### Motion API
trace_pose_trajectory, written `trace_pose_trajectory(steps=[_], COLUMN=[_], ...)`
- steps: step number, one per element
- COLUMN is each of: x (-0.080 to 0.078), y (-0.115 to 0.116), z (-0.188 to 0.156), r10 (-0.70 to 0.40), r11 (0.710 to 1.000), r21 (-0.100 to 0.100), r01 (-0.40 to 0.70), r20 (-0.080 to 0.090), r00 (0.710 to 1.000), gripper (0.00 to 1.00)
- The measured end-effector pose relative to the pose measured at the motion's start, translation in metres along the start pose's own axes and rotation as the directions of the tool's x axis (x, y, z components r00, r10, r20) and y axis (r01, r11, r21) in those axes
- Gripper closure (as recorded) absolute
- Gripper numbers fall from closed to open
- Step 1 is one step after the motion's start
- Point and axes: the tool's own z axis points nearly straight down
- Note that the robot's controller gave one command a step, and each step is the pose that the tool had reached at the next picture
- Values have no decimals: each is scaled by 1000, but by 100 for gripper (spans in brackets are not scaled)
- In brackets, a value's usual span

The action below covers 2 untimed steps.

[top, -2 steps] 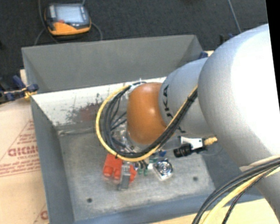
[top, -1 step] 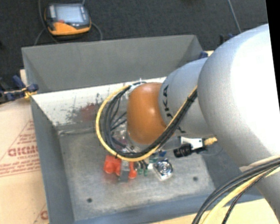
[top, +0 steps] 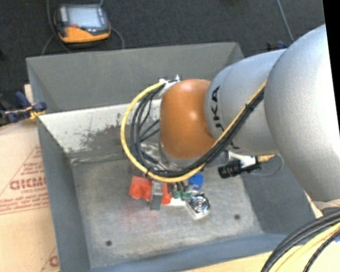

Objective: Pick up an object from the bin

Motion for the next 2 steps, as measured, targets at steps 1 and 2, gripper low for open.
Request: trace_pose_trajectory(steps=[1,2], x=[-2,-4], y=[0,0], z=[-49,-74], r10=[-2,-4], r11=[1000,1000], r21=[0,0], r01=[2,4], r20=[1,-1], r00=[1000,1000], gripper=[100,100])
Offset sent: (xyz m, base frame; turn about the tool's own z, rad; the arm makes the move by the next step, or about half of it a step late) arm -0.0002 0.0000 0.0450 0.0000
